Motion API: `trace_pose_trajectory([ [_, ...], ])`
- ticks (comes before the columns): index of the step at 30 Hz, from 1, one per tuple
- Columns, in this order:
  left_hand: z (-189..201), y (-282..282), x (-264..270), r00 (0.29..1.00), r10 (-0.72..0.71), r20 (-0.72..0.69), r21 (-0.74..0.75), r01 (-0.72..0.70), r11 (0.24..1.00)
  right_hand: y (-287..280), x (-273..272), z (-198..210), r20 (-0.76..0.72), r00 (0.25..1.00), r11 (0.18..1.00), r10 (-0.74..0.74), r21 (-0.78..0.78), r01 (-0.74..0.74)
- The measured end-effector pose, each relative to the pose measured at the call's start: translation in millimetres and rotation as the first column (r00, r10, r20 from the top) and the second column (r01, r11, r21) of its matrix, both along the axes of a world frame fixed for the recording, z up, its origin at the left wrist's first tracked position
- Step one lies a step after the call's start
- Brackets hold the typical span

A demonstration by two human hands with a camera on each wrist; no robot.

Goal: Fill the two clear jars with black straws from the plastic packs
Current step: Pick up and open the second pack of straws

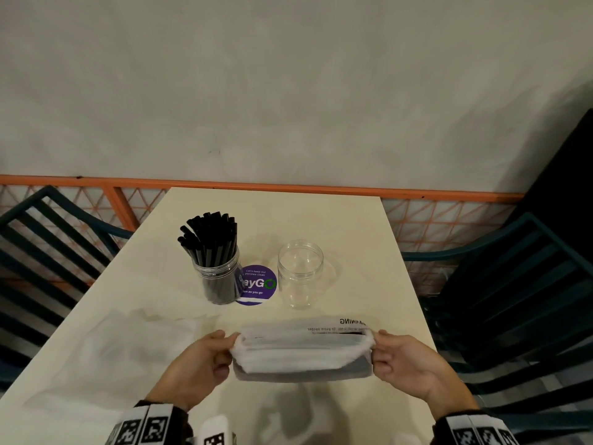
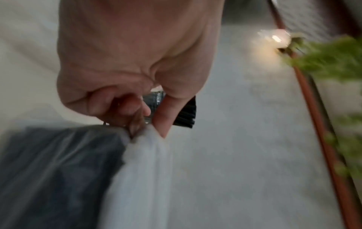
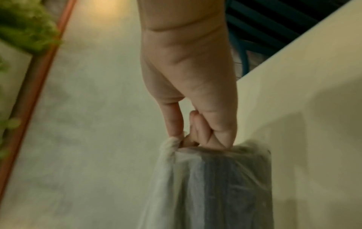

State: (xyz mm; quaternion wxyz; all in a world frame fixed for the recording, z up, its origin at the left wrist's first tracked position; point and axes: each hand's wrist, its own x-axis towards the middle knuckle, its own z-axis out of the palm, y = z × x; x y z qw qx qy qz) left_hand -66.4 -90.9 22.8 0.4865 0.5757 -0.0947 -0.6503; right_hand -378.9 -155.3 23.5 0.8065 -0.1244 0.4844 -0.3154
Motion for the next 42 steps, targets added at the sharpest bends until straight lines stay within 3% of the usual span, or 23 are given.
trace_pose_trajectory([
  [3, 2.3, 1.3, 3.4, 0.985, -0.011, -0.170, -0.014, 0.009, 1.000, 0.6, -1.7, 3.6, 0.024, 1.000, 1.000, 0.008, 0.001, -0.008],
  [6, 6.2, -0.1, -3.1, 0.984, -0.089, -0.154, -0.065, 0.080, 0.995, 0.0, -0.9, -5.7, -0.016, 1.000, 1.000, 0.004, 0.011, -0.004],
  [8, 5.9, 0.7, -9.3, 0.990, -0.120, -0.072, -0.075, 0.114, 0.991, 1.4, 0.3, -7.4, -0.056, 0.998, 0.998, 0.039, -0.037, -0.041],
  [11, 1.3, 3.7, -15.3, 0.970, -0.165, 0.181, -0.043, 0.175, 0.984, 2.5, 0.0, -7.5, -0.182, 0.978, 0.972, 0.101, -0.191, -0.136],
  [14, -3.0, 3.9, -23.2, 0.909, -0.199, 0.367, 0.017, 0.207, 0.978, 3.9, 0.0, -13.9, -0.538, 0.836, 0.918, 0.107, -0.271, -0.291],
  [17, -4.3, 1.3, -30.1, 0.873, -0.094, 0.479, 0.028, 0.091, 0.995, 6.6, 8.4, -13.8, -0.673, 0.738, 0.921, 0.040, -0.261, -0.288],
  [19, -8.6, 1.0, -30.0, 0.773, -0.017, 0.634, -0.015, 0.034, 0.999, 7.8, 10.5, -17.6, -0.734, 0.679, 0.905, 0.015, -0.278, -0.321],
  [21, -13.2, 2.1, -28.3, 0.619, -0.011, 0.785, -0.036, 0.063, 0.997, 9.1, 10.4, -22.1, -0.797, 0.603, 0.877, -0.027, -0.308, -0.368],
  [22, -14.2, 2.7, -27.9, 0.582, -0.024, 0.813, -0.031, 0.085, 0.996, 9.5, 9.7, -24.0, -0.823, 0.566, 0.862, -0.048, -0.321, -0.393],
  [25, -14.0, 3.0, -30.5, 0.563, -0.057, 0.825, -0.043, 0.163, 0.986, 11.6, 10.1, -24.5, -0.875, 0.477, 0.817, -0.078, -0.330, -0.472],
  [30, -15.6, -3.5, -38.5, 0.343, -0.089, 0.935, -0.069, 0.423, 0.903, 13.7, 14.1, -24.9, -0.865, 0.477, 0.744, -0.155, -0.420, -0.520],
  [32, -18.5, -7.2, -39.7, 0.304, -0.119, 0.945, -0.022, 0.422, 0.906, 16.5, 16.5, -21.0, -0.880, 0.448, 0.671, -0.160, -0.429, -0.604],
  [35, -24.2, -10.0, -43.4, 0.235, -0.061, 0.970, -0.011, 0.291, 0.957, 20.8, 20.8, -18.8, -0.918, 0.370, 0.510, -0.140, -0.388, -0.768],
  [37, -25.1, -10.0, -44.0, 0.222, -0.027, 0.975, -0.034, 0.264, 0.964, 22.2, 21.9, -21.7, -0.936, 0.315, 0.472, -0.156, -0.351, -0.808],
  [42, -20.2, -6.3, -37.7, 0.398, -0.232, 0.888, 0.008, 0.491, 0.871, 19.7, 11.9, -24.5, -0.918, 0.351, 0.569, -0.185, -0.392, -0.723],
])
